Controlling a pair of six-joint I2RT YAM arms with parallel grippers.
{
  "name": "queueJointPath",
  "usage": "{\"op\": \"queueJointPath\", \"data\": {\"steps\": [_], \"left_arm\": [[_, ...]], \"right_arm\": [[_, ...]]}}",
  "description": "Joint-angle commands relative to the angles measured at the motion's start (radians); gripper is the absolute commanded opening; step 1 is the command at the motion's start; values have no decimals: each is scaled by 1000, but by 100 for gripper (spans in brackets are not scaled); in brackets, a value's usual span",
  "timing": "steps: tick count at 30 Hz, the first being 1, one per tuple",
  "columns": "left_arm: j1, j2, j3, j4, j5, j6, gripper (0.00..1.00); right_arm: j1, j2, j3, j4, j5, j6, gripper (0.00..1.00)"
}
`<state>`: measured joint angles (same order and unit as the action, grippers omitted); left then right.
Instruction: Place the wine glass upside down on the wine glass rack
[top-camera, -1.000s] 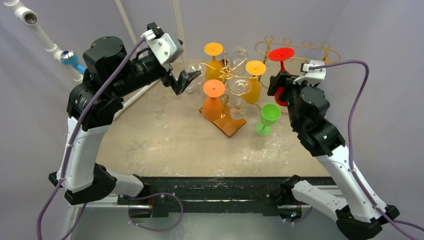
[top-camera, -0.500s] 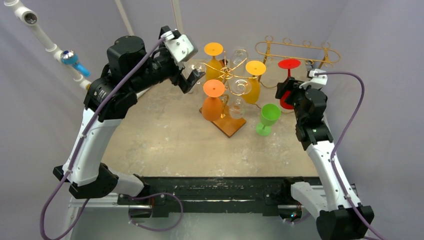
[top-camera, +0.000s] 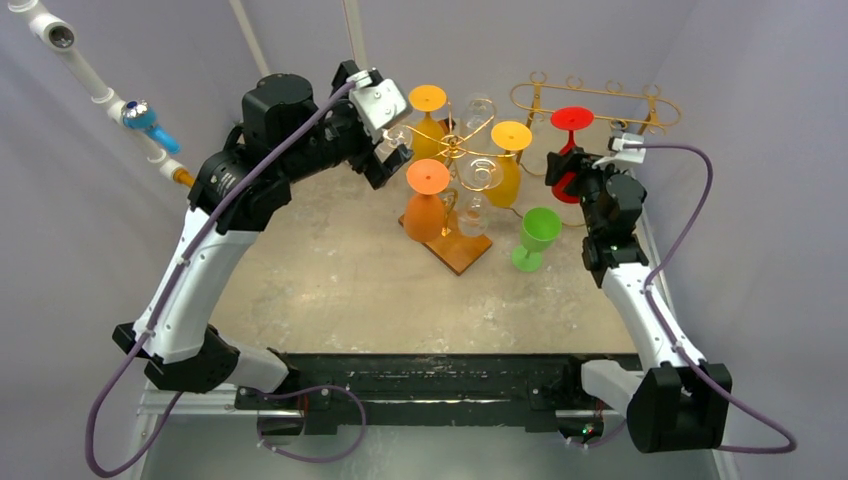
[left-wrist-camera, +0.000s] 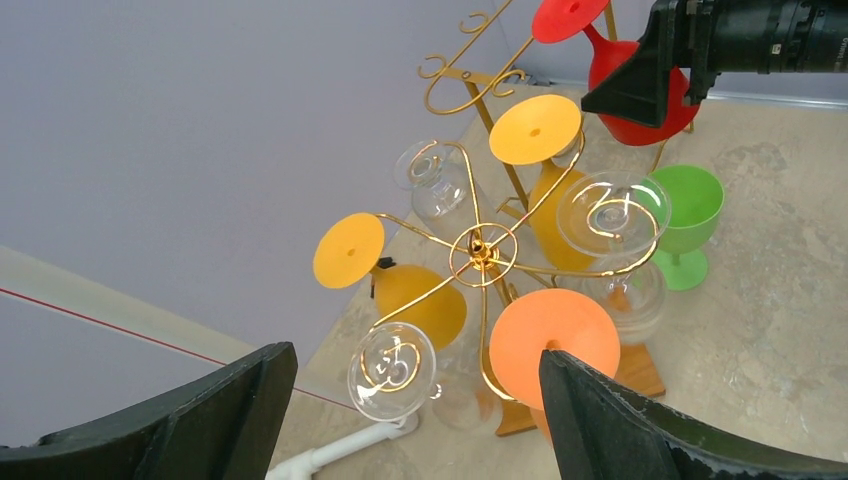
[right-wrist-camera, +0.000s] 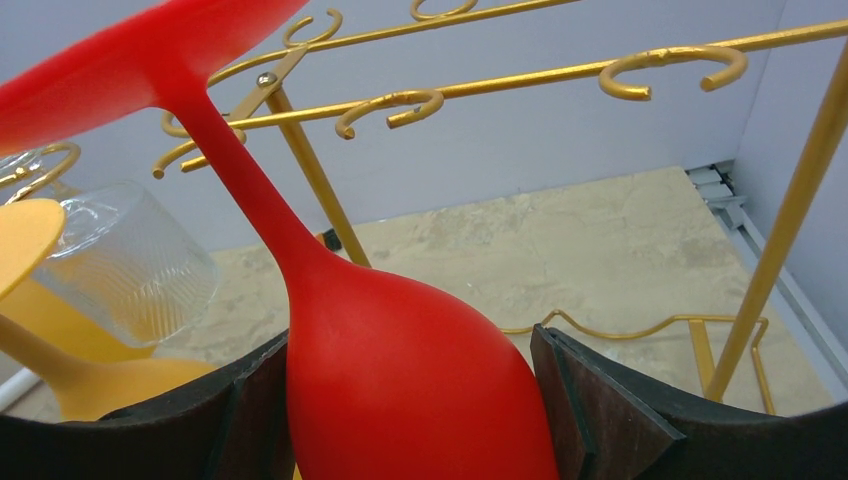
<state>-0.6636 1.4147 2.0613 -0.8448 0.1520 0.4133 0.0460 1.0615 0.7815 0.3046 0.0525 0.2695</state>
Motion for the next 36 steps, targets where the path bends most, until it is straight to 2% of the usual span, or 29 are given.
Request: {"op": "queueJointPath", "data": {"steps": [1, 15, 21, 32, 34, 36], "left_arm": [[-2, -10, -15, -99, -181, -49, 100], [-3, -25, -55, -87, -163, -16, 100], [-2, -99, -176, -34, -110, 30, 100], [-3, -122, -216, -65, -70, 54, 100], [-2, -122, -214, -70, -64, 56, 100], [-2, -122, -213, -73, -60, 57, 100]], "right_arm": [[-9, 31, 6, 162, -28, 4, 60], [-42, 107, -40, 266, -18, 33, 65], [-43, 143, -45, 280, -16, 51, 69], [-42, 204, -45, 355, -19, 97, 72], [-43, 211, -51, 369, -19, 102, 75], [-43, 212, -63, 381, -15, 108, 85]]}}
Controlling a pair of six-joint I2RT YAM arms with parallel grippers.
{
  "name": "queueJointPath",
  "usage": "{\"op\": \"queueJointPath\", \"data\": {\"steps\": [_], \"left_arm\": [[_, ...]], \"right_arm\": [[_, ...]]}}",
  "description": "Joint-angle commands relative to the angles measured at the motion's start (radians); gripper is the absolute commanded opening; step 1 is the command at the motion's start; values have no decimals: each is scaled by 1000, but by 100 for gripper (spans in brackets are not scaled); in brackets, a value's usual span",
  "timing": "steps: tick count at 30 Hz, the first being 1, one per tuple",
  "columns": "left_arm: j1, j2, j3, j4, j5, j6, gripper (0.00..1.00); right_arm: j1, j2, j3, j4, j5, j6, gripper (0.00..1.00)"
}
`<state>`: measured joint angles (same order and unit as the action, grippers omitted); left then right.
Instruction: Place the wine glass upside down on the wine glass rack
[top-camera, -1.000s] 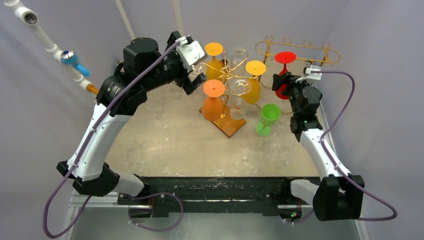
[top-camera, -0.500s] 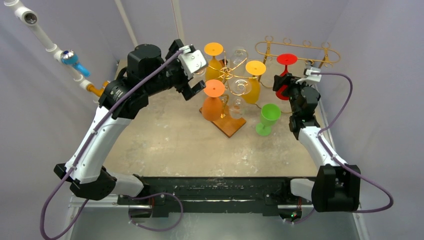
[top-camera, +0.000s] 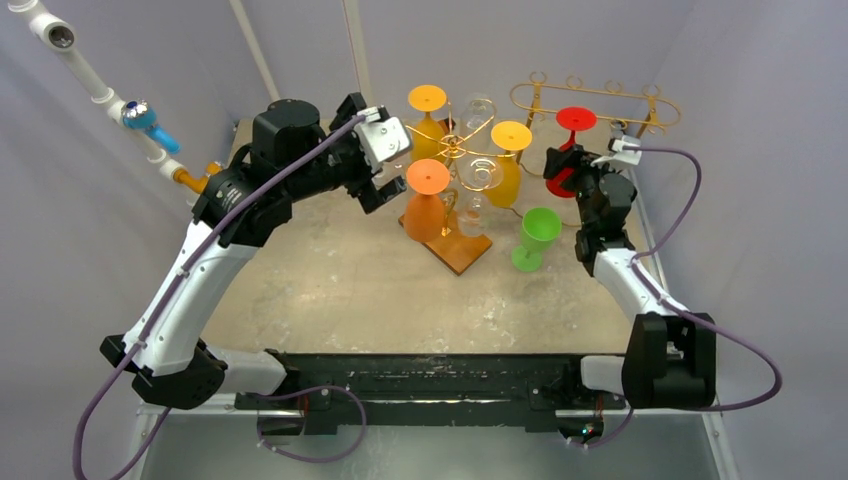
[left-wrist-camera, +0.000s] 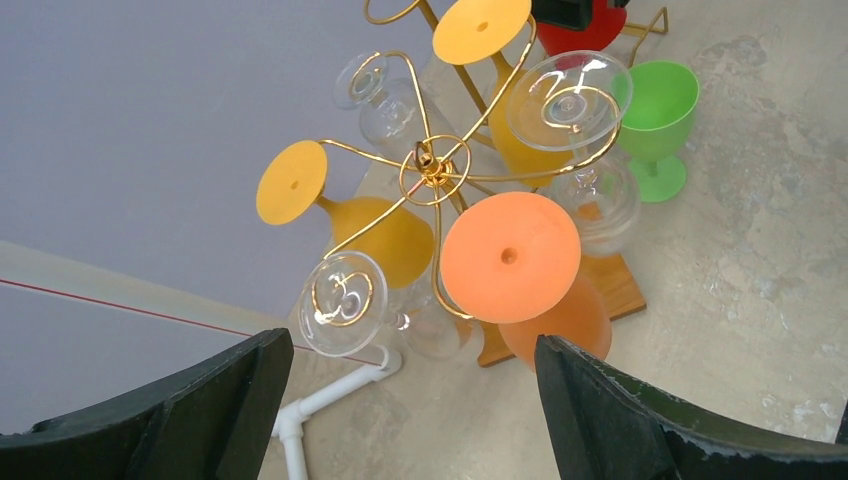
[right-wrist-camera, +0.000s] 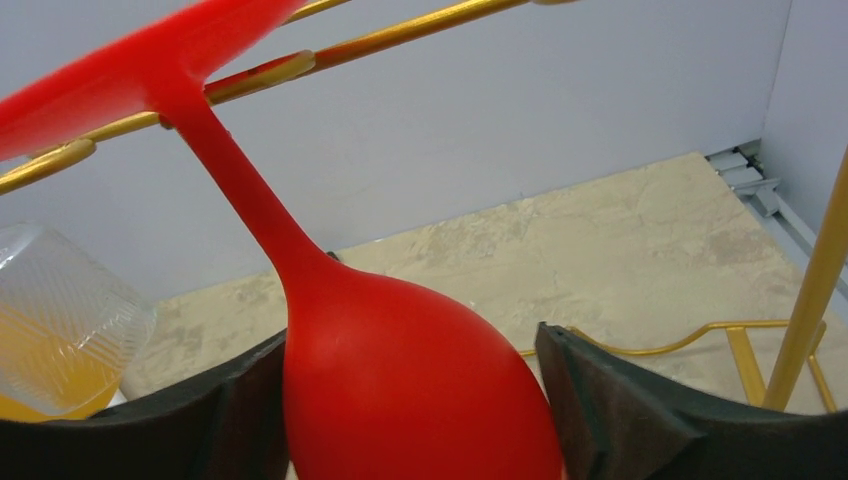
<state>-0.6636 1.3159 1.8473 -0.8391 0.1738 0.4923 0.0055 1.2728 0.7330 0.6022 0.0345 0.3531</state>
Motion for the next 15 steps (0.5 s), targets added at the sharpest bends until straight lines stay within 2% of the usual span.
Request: {"op": "queueJointPath", "data": {"steps": [1, 9, 15], "left_arm": [[-3, -23, 1, -80, -79, -21, 100], [-2, -18, 2, -89, -65, -17, 100], [-4, -19, 3, -111, -55, -19, 100]], "right_arm": [[-1, 0, -16, 78, 2, 27, 97], [-2, -76, -57, 28, 2, 26, 99], [-2, -264, -59, -165, 22, 57, 99]]}}
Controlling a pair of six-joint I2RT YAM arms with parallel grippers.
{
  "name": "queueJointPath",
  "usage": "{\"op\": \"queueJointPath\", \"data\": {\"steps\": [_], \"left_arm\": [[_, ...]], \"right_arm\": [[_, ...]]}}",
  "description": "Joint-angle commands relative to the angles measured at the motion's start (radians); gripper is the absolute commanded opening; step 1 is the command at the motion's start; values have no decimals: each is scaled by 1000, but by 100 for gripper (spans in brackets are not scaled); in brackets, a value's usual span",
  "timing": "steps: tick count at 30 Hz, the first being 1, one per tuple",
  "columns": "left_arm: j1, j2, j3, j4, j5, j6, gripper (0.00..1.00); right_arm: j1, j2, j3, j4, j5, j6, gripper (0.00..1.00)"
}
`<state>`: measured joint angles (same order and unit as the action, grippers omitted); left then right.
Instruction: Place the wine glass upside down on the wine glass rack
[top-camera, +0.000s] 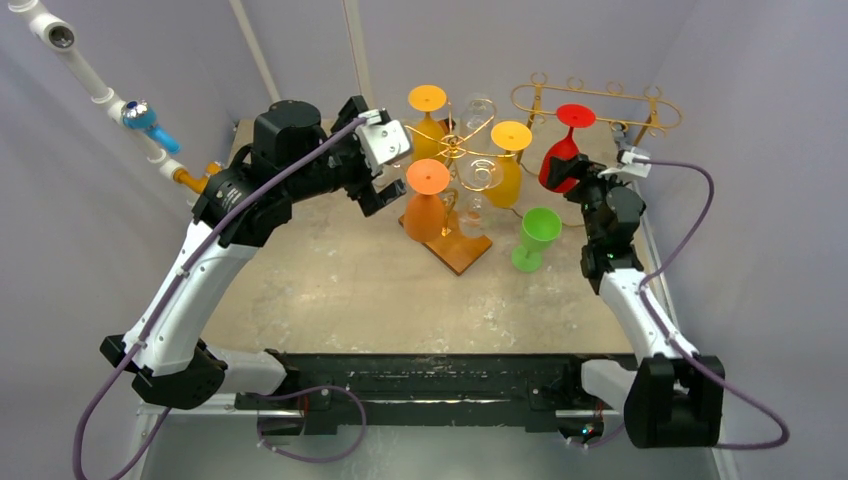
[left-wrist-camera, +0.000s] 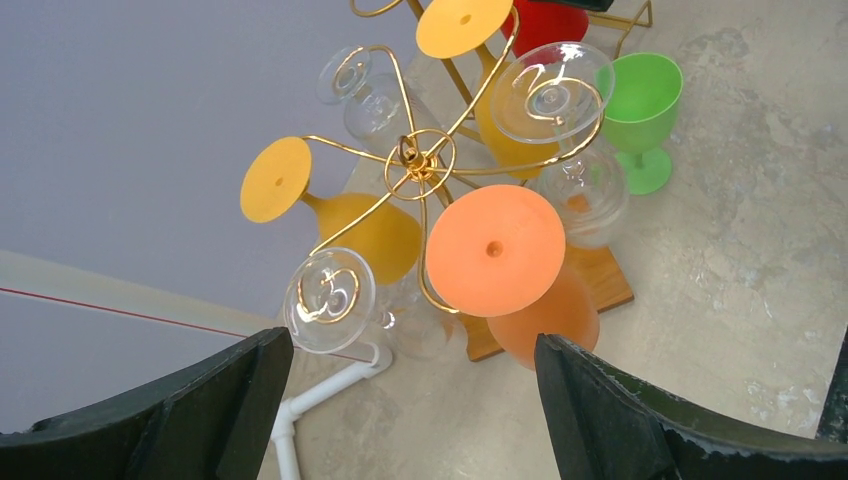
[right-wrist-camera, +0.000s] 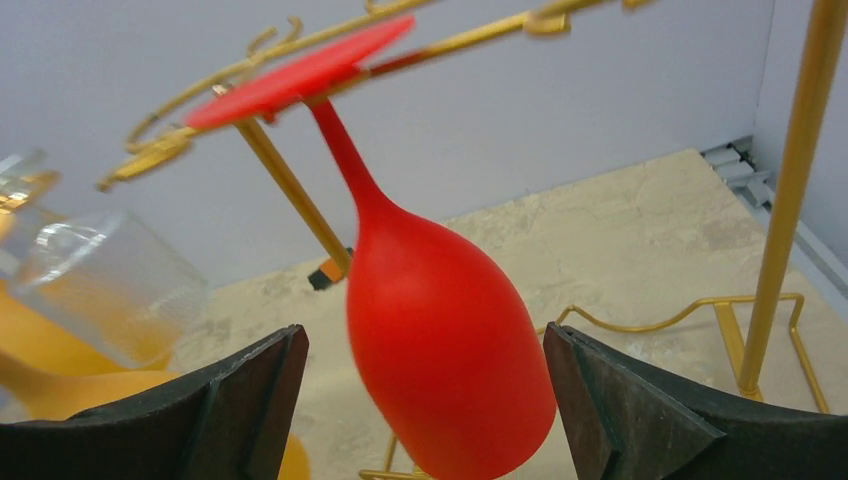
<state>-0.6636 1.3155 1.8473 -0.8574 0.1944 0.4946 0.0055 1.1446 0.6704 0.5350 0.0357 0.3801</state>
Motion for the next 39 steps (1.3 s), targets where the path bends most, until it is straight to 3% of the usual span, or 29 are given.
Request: {"op": "queueJointPath", "data": {"steps": [1, 4, 9, 22, 28, 33, 35, 39], "left_arm": [[-2, -20, 2, -95, -74, -23, 100], [-3, -26, -4, -95, -67, -24, 100], [-2, -29, -1, -98, -55, -27, 100], [-3, -39, -21, -111, -37, -57, 100], [-3, -51, -27, -113, -31, -55, 100], [-3, -60, -62, -115, 9, -92, 100], [-2, -66, -97, -127, 71, -126, 100], [-3, -90, -172, -108, 152, -186, 100]], "right_arm": [[-1, -174, 11, -161, 35, 31, 99], [-2, -261, 45, -422, 77, 66, 97], [-2, -310, 58, -670, 123, 117, 91], [-2, -124, 98, -776, 24, 111, 80], [-2, -112, 83, -772, -4, 91, 54], [-1, -145, 109, -809, -32, 89, 13], [-2, -181, 127, -838, -43, 91, 1], [-2, -266, 167, -934, -87, 80, 0]]}}
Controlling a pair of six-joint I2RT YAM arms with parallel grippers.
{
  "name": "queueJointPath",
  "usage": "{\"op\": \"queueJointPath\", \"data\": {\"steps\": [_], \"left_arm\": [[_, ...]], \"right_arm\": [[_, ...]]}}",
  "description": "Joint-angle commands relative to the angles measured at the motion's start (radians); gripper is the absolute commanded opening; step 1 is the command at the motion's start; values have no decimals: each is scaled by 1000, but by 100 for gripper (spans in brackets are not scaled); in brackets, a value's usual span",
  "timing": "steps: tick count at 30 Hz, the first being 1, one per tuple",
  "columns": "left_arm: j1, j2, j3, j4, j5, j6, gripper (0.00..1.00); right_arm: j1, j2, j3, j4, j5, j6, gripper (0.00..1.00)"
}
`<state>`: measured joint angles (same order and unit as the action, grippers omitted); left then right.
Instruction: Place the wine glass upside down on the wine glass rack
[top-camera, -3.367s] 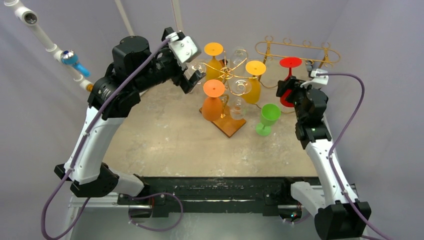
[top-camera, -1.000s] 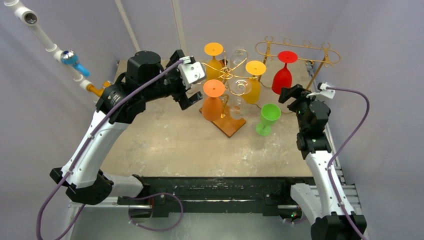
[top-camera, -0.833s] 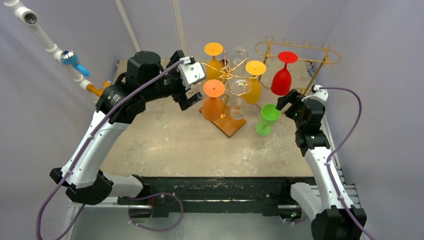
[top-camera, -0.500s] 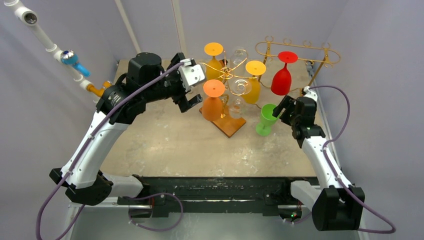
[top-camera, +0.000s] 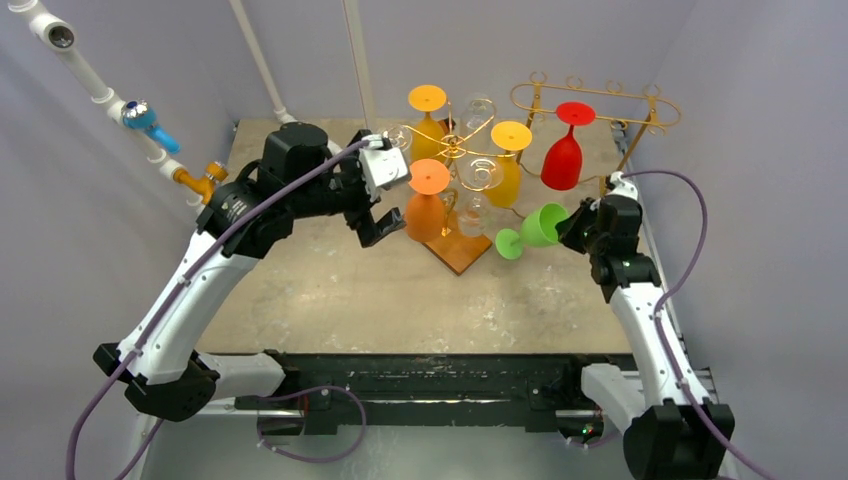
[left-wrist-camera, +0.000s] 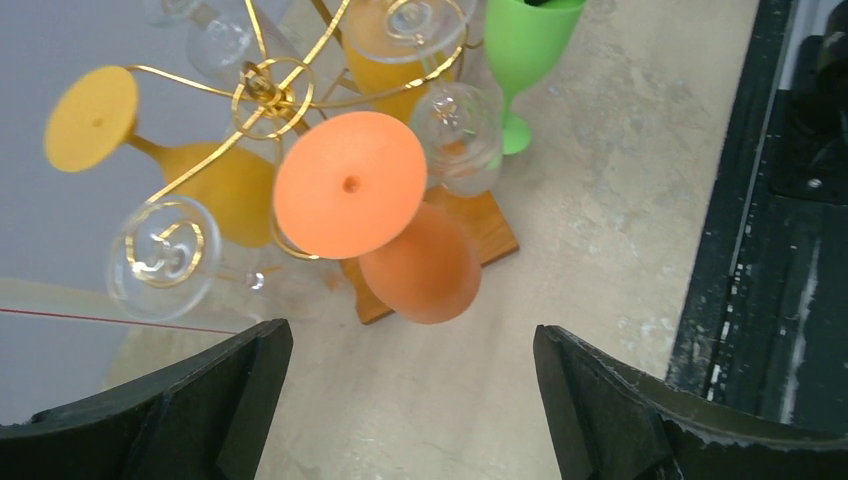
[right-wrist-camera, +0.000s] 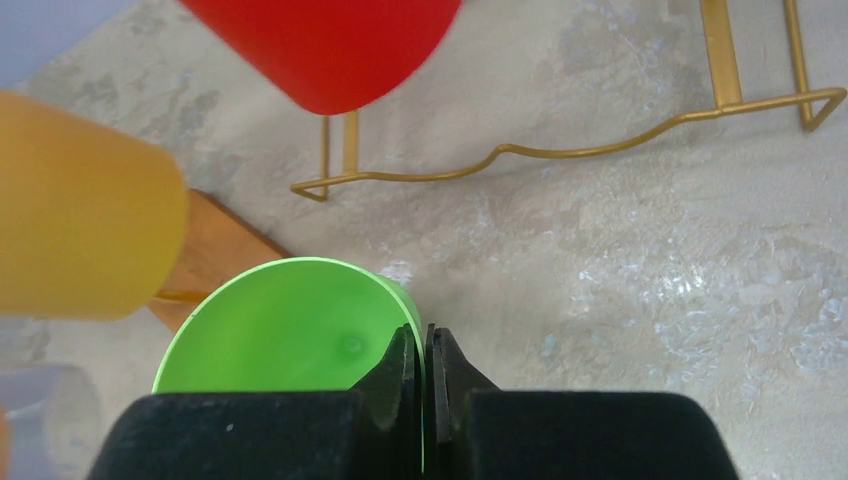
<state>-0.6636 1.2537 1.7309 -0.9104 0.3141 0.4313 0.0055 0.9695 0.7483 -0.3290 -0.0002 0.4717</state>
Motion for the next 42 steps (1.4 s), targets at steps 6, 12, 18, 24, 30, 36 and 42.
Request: {"op": "queueJointPath", "data": {"steps": [6, 12, 18, 24, 30, 36, 42], "left_arm": [[-3, -30, -83, -37, 107, -177, 100], [-4, -34, -81, -5, 156, -204, 100], [-3, -53, -84, 74, 204, -233, 100], [-4, -29, -38, 148, 257, -304, 100], [-4, 30, -4, 189, 291, -379, 100], [-4, 109, 54, 252, 376, -498, 100], [-5, 183, 120, 346, 468, -611, 100]], "right_arm": [[-2, -264, 190, -253, -34, -46, 0], [-1, -378, 354, -400, -16, -81, 0], [-2, -438, 459, -244, -296, -64, 0], [-1, -368, 447, 20, -543, 34, 0], [-2, -326, 454, 206, -648, 122, 0], [0, -294, 486, 261, -664, 141, 0], [2, -266, 474, 313, -674, 156, 0]]}}
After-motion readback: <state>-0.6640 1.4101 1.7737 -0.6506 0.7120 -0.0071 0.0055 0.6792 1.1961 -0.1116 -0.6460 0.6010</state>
